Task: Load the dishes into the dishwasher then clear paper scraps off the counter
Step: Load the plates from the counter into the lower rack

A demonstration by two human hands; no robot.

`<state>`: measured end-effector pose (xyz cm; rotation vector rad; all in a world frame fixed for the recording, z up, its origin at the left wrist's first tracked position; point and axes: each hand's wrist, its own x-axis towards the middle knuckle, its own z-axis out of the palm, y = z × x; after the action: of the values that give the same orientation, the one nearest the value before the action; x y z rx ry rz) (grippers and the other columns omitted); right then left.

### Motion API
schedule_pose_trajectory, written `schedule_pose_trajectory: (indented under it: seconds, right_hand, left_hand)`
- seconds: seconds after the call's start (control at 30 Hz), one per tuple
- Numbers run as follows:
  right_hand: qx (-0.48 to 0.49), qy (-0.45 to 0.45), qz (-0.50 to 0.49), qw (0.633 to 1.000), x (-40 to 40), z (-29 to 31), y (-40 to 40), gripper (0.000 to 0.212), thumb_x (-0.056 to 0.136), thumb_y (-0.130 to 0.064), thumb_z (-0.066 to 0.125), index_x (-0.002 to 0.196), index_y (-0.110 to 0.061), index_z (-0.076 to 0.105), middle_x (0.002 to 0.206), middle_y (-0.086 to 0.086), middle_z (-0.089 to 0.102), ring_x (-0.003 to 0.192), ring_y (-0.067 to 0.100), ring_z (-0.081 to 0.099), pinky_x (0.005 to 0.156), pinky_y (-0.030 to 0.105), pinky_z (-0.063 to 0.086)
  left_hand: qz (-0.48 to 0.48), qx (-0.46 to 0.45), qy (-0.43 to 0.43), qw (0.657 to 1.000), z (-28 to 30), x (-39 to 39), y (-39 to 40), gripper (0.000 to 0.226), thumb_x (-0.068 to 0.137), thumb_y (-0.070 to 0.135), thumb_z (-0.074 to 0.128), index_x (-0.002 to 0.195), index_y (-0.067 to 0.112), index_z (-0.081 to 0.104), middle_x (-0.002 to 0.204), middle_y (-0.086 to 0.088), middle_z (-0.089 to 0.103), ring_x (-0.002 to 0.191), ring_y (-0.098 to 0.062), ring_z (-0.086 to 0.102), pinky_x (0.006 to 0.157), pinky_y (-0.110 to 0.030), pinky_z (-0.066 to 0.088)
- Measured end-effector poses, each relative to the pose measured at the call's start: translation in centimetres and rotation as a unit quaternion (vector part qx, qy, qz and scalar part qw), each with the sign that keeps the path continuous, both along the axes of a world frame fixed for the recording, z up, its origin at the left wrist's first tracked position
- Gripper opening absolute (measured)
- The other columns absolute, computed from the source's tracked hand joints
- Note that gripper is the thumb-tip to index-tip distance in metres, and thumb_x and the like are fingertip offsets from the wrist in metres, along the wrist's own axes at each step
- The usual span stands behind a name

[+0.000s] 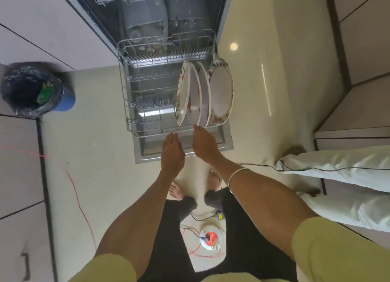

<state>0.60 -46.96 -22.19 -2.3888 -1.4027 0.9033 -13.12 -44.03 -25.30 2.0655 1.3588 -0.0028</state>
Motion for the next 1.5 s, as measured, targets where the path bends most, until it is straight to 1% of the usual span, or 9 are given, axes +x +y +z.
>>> schedule_pose_trajectory:
  seconds: [0.3, 0.43, 0.57, 0.67, 0.8, 0.97, 1.13, 1.3, 1.5]
  right_hand:
    - [0.053, 0.039, -0.031, 0.997, -2.7, -11.3, 2.3, 0.062, 0.095, 0.004, 0.04, 0.153, -0.007, 0.022, 0.153, 0.016, 0.035, 0.137, 0.034, 0.039, 0.11, 0.043, 0.039]
    - [0.119, -0.013, -0.01, 0.993, -3.8, -17.5, 3.3, 0.053, 0.102, -0.013, 0.024, 0.155, -0.007, 0.018, 0.16, 0.01, 0.024, 0.144, 0.029, 0.03, 0.114, 0.035, 0.034]
    - [0.198, -0.069, -0.011, 0.978, -4.5, -23.1, 3.2, 0.057, 0.104, -0.025, 0.008, 0.151, 0.002, 0.028, 0.158, 0.017, 0.027, 0.149, 0.03, 0.019, 0.117, 0.046, 0.03]
    - [0.266, -0.09, -0.038, 0.959, -4.9, -26.0, 3.9, 0.05, 0.104, -0.021, 0.038, 0.147, 0.004, 0.034, 0.158, 0.017, 0.026, 0.15, 0.03, 0.016, 0.118, 0.047, 0.027]
    - [0.345, -0.117, -0.065, 0.929, -4.9, -29.0, 4.7, 0.058, 0.099, -0.018, 0.057, 0.147, 0.003, 0.032, 0.157, 0.019, 0.027, 0.149, 0.033, 0.016, 0.118, 0.05, 0.026]
    - [0.403, -0.183, -0.025, 0.896, -3.2, -30.9, 6.4, 0.05, 0.102, -0.008, 0.038, 0.148, 0.006, 0.025, 0.155, 0.024, 0.029, 0.147, 0.036, 0.021, 0.121, 0.047, 0.021]
    - [0.433, -0.191, -0.021, 0.881, -2.0, -31.2, 8.9, 0.058, 0.096, -0.003, 0.053, 0.147, 0.008, 0.028, 0.155, 0.025, 0.028, 0.147, 0.036, 0.021, 0.118, 0.05, 0.027]
    - [0.449, -0.193, -0.015, 0.872, -1.2, -31.7, 10.4, 0.066, 0.084, 0.016, 0.044, 0.148, 0.011, 0.026, 0.156, 0.026, 0.023, 0.148, 0.038, 0.016, 0.118, 0.052, 0.025]
    - [0.435, -0.204, -0.023, 0.877, -1.0, -31.3, 11.4, 0.05, 0.102, -0.007, 0.034, 0.148, 0.011, 0.026, 0.157, 0.026, 0.022, 0.149, 0.037, 0.016, 0.118, 0.049, 0.025]
  left_hand:
    - [0.043, 0.055, -0.014, 0.997, -12.3, -1.8, 3.1, 0.046, 0.108, 0.015, 0.026, 0.151, -0.001, 0.027, 0.158, -0.019, 0.029, 0.149, -0.031, 0.021, 0.124, -0.039, 0.011]
    - [0.037, 0.117, -0.059, 0.991, -18.6, -1.3, 4.9, 0.044, 0.107, 0.013, 0.03, 0.15, 0.002, 0.032, 0.157, -0.018, 0.032, 0.148, -0.03, 0.024, 0.123, -0.043, 0.017]
    - [0.109, 0.16, -0.187, 0.963, -23.8, 0.1, 5.9, 0.019, 0.102, 0.006, 0.04, 0.115, 0.011, 0.054, 0.118, -0.01, 0.053, 0.105, -0.028, 0.053, 0.085, -0.051, 0.051]
    - [0.157, 0.238, -0.244, 0.927, -26.4, 1.7, 6.3, 0.013, 0.102, 0.014, 0.041, 0.106, 0.014, 0.053, 0.113, -0.014, 0.053, 0.099, -0.029, 0.053, 0.076, -0.045, 0.05]
    - [0.215, 0.3, -0.283, 0.885, -28.4, 3.5, 7.0, 0.032, 0.104, 0.043, 0.029, 0.11, 0.02, 0.05, 0.12, -0.017, 0.053, 0.106, -0.034, 0.053, 0.087, -0.043, 0.048]
    - [0.213, 0.377, -0.317, 0.843, -30.2, 4.7, 9.4, 0.036, 0.107, 0.032, 0.023, 0.114, 0.015, 0.053, 0.124, -0.022, 0.059, 0.119, -0.025, 0.051, 0.086, -0.031, 0.033]
    - [0.193, 0.382, -0.33, 0.841, -30.9, 5.0, 11.6, 0.032, 0.106, 0.023, 0.031, 0.123, 0.012, 0.056, 0.135, -0.018, 0.054, 0.129, -0.024, 0.047, 0.09, -0.038, 0.037]
    - [0.152, 0.384, -0.368, 0.833, -31.2, 5.1, 12.8, 0.037, 0.104, 0.019, 0.035, 0.129, 0.005, 0.058, 0.142, -0.017, 0.051, 0.133, -0.024, 0.048, 0.092, -0.043, 0.042]
    - [0.123, 0.409, -0.386, 0.818, -30.8, 5.1, 14.0, 0.038, 0.101, 0.01, 0.041, 0.136, -0.001, 0.053, 0.146, -0.022, 0.047, 0.14, -0.015, 0.039, 0.103, -0.032, 0.038]
